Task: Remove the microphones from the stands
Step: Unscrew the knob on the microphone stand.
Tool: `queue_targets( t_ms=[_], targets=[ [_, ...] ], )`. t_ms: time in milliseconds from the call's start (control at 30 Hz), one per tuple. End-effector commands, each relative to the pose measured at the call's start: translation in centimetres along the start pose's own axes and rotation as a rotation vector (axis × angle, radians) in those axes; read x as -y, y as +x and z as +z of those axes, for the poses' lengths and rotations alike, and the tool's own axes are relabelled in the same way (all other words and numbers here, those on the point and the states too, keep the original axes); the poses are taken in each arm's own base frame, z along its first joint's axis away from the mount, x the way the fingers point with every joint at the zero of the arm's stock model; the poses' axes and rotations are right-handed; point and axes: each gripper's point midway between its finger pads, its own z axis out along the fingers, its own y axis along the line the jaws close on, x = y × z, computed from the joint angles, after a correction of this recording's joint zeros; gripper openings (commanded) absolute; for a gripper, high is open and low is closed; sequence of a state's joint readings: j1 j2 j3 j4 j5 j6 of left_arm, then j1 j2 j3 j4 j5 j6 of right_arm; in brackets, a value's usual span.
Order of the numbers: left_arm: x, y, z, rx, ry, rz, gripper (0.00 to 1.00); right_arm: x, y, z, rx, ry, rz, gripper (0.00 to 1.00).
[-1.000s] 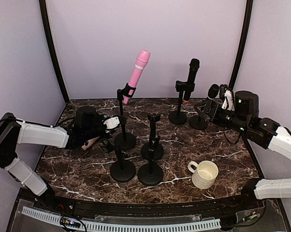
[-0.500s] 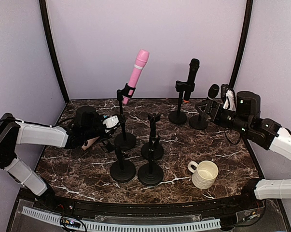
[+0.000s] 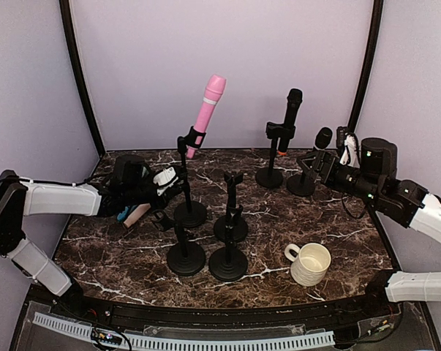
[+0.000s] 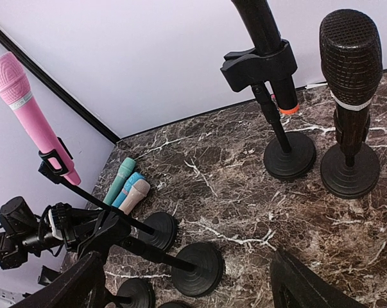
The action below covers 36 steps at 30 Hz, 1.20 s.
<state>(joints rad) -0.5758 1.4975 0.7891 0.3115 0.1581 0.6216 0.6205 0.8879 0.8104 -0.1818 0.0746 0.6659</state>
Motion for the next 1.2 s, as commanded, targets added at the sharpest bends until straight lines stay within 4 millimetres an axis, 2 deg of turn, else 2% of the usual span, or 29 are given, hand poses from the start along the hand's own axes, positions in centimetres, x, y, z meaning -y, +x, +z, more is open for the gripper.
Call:
queue_targets(
  t_ms=[0,433,800,967,1167],
  targets=[
    [2.9,0.9,-0.4,-0.03,0.187,-0.141,0.07,0.0,-0.6,-0.3,0.033,-0.006,0.001,0.9],
    [1.5,0.0,-1.5,0.014,0.337,-0.435,0.06,0.1,-0.4,0.1,0.02,0.0,-0.001,0.9],
    [1.1,1.2,-0.9,-0.008,0.429,-0.613,0.09,0.2,-0.4,-0.1,0.023,0.006,-0.001,0.9],
    [0.7,0.2,-1.5,0.042,0.466,-0.674,0.12,0.2,-0.4,-0.2,0.023,0.006,-0.001,0.9],
    [0.4,-0.1,-1.9,0.067,0.514,-0.751,0.12,0.3,-0.3,-0.2,0.021,0.007,-0.001,0.9]
  ],
)
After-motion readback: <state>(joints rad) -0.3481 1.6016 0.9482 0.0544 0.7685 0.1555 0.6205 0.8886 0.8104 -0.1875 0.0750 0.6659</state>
